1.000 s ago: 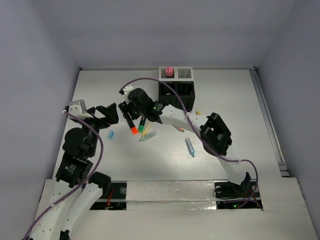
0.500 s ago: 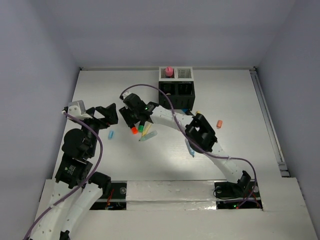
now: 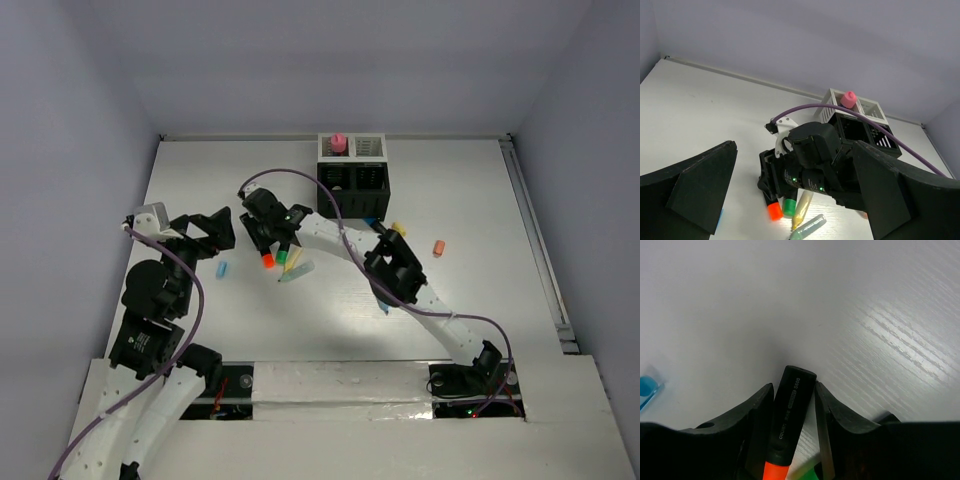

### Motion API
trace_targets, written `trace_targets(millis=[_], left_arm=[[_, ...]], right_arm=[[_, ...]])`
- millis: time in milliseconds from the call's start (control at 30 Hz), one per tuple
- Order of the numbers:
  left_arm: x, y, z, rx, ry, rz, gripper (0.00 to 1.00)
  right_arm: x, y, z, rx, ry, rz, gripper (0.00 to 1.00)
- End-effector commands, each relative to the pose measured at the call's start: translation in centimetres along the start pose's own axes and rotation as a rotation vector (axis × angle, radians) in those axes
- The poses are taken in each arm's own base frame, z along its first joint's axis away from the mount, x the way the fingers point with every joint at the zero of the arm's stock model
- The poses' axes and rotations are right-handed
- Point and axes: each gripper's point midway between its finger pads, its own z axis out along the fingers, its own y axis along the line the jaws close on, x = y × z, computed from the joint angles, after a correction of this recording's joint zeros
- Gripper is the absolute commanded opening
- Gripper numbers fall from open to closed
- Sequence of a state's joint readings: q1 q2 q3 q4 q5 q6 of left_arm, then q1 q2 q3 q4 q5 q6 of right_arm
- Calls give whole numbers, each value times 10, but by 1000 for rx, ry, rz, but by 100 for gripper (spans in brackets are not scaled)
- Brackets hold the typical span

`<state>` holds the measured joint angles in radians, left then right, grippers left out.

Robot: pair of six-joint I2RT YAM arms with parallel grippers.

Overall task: Sort the stationery into containers
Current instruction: Pick up the pen from the center of the board.

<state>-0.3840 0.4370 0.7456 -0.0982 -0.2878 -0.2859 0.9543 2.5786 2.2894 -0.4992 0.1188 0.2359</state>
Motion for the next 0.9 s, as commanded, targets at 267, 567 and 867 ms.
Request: trace_targets(millis=[267, 567, 867], left_arm=[[-29, -6, -10, 30, -93, -38, 99], [-36, -9, -18, 53, -116, -52, 99], [-34, -10, -19, 57, -112, -55, 99]], right_arm=[[44, 1, 17, 65, 106, -40, 41], [3, 34, 11, -53, -43, 53, 4], [-149, 37, -92, -190, -480, 182, 0]])
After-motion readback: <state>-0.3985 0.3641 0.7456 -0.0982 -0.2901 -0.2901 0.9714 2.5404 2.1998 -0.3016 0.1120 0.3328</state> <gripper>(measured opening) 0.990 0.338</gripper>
